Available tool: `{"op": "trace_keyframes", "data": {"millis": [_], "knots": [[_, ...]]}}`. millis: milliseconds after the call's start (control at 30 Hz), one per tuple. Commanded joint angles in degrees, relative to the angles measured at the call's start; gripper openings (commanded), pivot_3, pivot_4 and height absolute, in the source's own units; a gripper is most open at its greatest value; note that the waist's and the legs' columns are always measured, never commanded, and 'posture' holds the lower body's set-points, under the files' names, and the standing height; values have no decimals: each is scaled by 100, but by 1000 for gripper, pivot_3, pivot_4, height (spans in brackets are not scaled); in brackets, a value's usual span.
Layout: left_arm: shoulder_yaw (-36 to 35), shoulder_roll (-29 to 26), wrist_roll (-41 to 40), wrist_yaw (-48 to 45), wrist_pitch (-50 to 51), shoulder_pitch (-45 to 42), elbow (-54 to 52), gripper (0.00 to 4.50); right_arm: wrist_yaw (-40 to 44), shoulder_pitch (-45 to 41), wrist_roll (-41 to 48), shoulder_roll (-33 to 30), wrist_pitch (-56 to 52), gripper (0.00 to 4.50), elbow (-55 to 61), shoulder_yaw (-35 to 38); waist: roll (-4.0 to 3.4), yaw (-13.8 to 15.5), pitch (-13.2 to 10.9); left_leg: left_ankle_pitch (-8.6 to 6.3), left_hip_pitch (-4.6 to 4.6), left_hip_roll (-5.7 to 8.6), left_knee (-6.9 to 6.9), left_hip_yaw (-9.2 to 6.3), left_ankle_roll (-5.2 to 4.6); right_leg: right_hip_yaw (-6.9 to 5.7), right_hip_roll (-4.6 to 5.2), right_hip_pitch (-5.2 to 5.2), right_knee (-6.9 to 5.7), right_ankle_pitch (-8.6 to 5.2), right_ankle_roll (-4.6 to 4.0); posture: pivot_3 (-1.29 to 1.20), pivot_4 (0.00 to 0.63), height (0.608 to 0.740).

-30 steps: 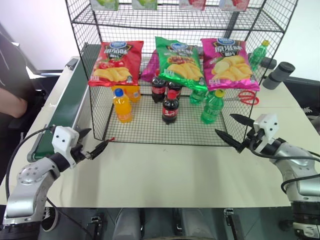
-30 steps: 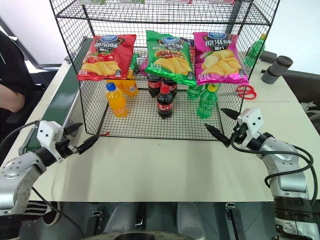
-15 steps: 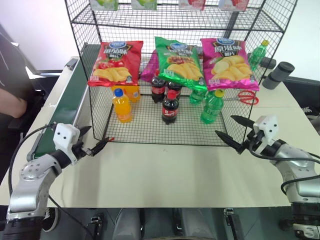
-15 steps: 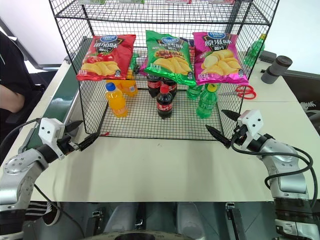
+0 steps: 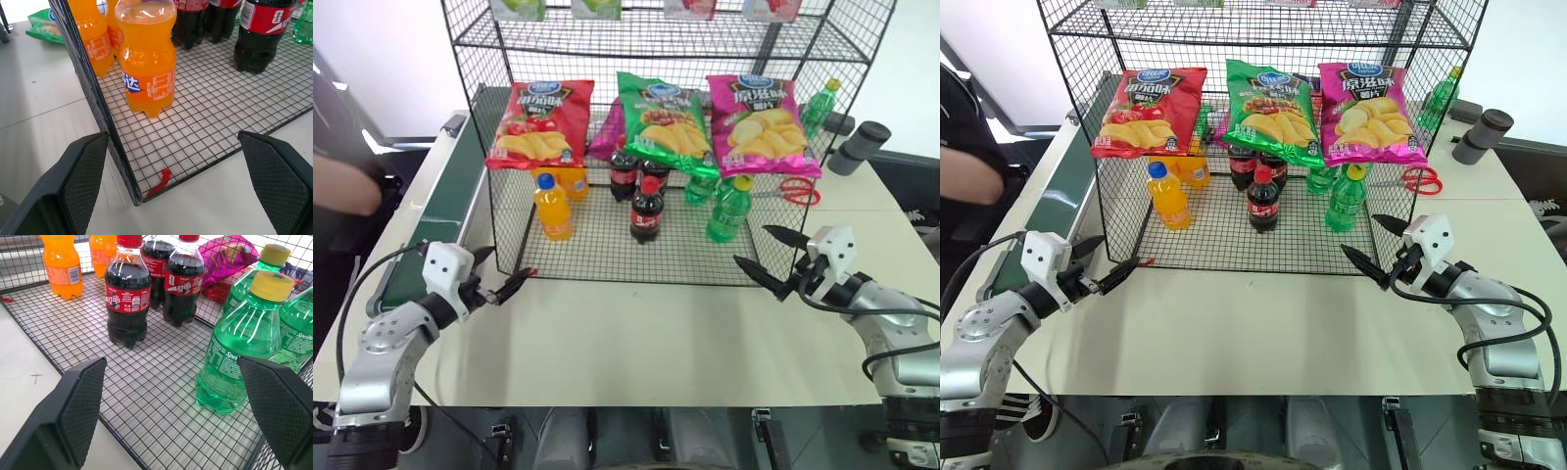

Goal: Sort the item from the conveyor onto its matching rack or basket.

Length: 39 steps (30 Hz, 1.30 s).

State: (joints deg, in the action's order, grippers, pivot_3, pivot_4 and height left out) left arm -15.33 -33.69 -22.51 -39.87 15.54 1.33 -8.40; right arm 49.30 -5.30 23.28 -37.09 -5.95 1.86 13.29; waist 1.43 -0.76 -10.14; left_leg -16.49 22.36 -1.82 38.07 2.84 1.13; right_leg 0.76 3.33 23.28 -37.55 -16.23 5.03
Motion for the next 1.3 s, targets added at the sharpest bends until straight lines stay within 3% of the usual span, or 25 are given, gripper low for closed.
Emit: {"op": "trace_keyframes", "data": {"millis": [33, 500, 1300], "knots": [[-35, -2, -5, 24, -44, 9, -143, 4500, 16, 50, 24, -25, 93, 4439, 152, 103, 0, 0, 0, 0, 0, 0, 0, 0, 0, 0, 0, 0, 0, 0, 0, 0, 150, 740], [-149, -51, -109, 125, 102, 263, -434, 4500, 126, -36, -84, 12, 285, 4439, -164, 18, 1, -1, 0, 0, -1, 0, 1, 0, 0, 0, 0, -1, 0, 0, 0, 0, 150, 740], [-34, -1, -53, 249, 202, -74, -292, 4500, -58, -133, -197, 135, 468, 4439, -302, -33, 1, 4, 1, 0, -1, 0, 4, -1, 0, 0, -1, -2, -2, 0, 0, 0, 150, 740]]}}
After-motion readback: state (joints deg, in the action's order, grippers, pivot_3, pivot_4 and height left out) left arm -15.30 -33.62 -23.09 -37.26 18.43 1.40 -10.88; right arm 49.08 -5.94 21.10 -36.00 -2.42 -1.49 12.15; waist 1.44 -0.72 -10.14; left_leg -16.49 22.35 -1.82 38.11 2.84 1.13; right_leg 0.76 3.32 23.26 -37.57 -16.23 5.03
